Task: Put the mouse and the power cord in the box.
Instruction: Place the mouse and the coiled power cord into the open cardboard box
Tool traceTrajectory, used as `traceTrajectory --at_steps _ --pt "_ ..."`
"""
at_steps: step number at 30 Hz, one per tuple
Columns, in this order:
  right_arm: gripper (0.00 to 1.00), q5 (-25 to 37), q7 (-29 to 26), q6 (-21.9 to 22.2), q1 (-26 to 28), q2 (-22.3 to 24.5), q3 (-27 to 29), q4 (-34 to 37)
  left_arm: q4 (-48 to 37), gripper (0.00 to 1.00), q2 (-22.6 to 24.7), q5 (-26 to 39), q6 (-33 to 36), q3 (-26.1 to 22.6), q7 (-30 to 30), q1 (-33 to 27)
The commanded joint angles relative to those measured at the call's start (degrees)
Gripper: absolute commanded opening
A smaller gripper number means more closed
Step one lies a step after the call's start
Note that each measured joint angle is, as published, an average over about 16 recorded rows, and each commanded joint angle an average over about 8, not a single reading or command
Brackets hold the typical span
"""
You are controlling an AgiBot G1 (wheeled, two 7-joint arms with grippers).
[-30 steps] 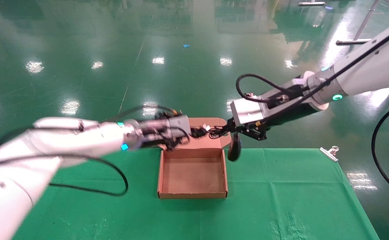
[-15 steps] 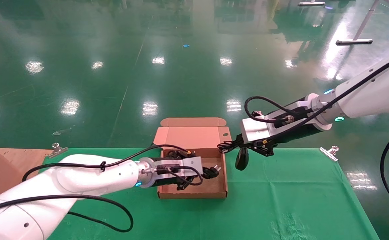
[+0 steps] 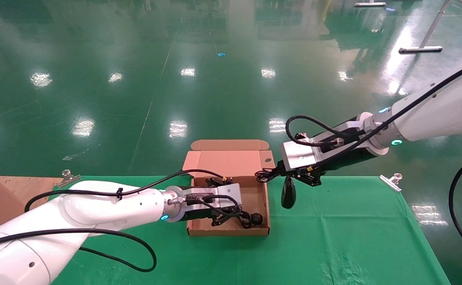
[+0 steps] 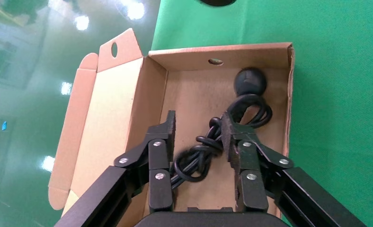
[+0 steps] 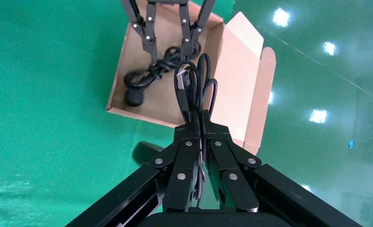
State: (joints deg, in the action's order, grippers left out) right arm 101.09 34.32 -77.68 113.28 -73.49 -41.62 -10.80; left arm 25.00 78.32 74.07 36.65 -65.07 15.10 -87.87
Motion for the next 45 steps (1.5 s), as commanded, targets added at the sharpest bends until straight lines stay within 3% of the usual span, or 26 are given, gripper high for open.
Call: traceTrajectory --at_steps 1,11,15,23,32,38,45 --pt "0.0 0.0 0.1 -0.2 0.3 -0.2 0.0 0.3 0.0 1.0 0.0 -0.6 0.3 -0.8 0.2 -0.1" --pt "0.0 0.4 -1.1 -0.9 2.2 -2.8 -0.5 -0.6 -2.3 1.0 -1.5 -7.2 -3.6 1.1 4.1 -0.6" --pt "0.0 0.3 -2.3 -0.5 1.5 -3.8 -1.0 -2.7 -2.7 1.0 -5.3 -11.0 4.0 3.1 7.8 -0.9" --pt "0.0 -0.1 -7.7 2.9 -2.8 -4.7 -4.4 -11.7 -1.6 1.0 -17.5 -21.8 26.7 9.6 18.4 0.6" --pt "0.0 -1.8 -13.4 10.1 -7.4 -5.0 -11.8 -19.6 -6.3 1.0 -22.5 -28.5 41.7 13.6 27.7 2.2" --pt "0.0 -4.0 -14.1 16.6 -10.3 -5.0 -16.9 -21.0 -11.8 1.0 -21.4 -29.7 45.2 14.3 30.9 1.8" --pt "0.0 -6.3 -13.6 29.0 -14.6 -5.2 -21.4 -22.1 -15.9 1.0 -20.2 -29.7 47.2 14.3 32.9 0.9"
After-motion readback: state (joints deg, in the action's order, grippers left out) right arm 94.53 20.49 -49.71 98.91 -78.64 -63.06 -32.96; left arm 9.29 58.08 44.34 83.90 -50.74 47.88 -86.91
